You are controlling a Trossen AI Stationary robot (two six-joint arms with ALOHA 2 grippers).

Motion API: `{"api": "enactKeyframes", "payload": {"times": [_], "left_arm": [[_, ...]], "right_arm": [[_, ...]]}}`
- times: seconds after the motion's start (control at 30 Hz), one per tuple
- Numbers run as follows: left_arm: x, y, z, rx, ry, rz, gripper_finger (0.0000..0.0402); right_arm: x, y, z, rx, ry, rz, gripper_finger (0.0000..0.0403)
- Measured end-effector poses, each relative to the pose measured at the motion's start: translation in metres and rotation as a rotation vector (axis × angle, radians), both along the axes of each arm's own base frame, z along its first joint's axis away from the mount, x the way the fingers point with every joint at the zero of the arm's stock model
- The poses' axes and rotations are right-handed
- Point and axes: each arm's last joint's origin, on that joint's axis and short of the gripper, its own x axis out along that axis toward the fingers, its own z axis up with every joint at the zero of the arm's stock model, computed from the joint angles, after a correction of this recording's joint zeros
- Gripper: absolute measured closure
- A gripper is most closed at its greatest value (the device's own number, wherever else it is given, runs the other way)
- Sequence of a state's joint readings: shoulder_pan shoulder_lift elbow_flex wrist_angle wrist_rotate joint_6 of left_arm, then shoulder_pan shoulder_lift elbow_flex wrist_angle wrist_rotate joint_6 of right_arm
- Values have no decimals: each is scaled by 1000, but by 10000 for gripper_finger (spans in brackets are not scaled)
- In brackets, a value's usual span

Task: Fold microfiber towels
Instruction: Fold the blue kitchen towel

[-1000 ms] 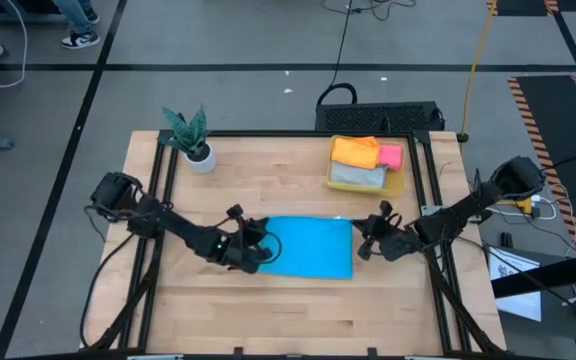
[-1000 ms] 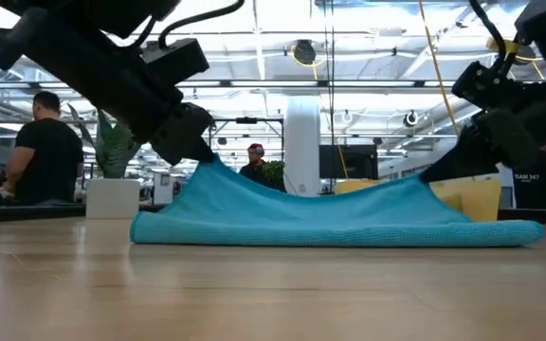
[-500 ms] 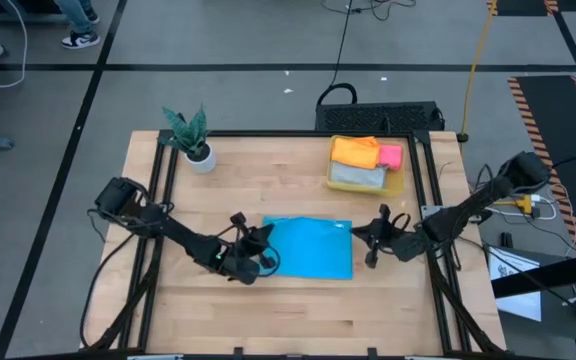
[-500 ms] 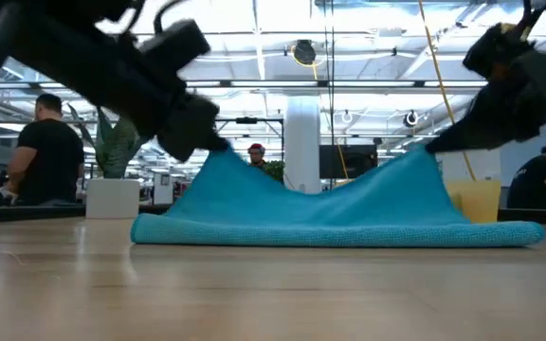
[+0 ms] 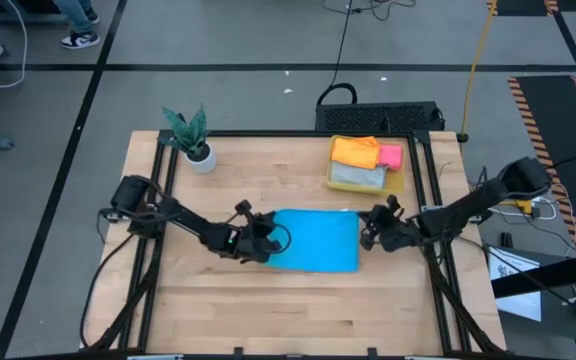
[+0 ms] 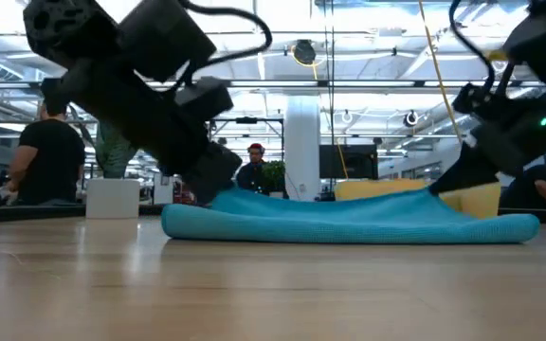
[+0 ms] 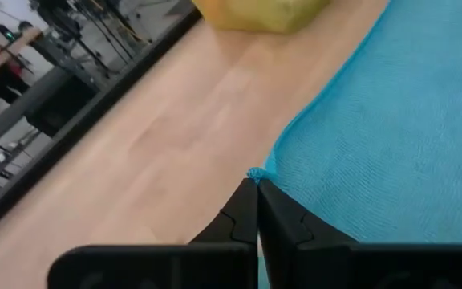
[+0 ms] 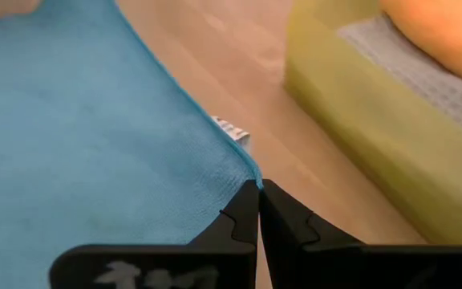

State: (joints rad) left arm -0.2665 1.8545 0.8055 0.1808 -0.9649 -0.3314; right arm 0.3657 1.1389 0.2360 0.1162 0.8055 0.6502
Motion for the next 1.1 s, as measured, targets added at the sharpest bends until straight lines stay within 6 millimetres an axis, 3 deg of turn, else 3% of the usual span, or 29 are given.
{"api": "enactKeyframes", "payload": {"times": [0.3, 0.63, 0.87, 1.1], "left_arm": [[-1, -5, -7, -21, -6, 1, 392], [-8, -21, -4, 96, -38, 35, 399], [-12, -6, -11, 39, 9, 96, 391], [-12, 7, -15, -32, 46, 118, 398]], "right_arm": [[0, -13, -17, 27, -21, 47, 394], [-1, -20, -18, 3, -55, 32, 317], [2, -19, -14, -67, -60, 75, 274], [2, -13, -1, -138, -103, 158, 281]]}}
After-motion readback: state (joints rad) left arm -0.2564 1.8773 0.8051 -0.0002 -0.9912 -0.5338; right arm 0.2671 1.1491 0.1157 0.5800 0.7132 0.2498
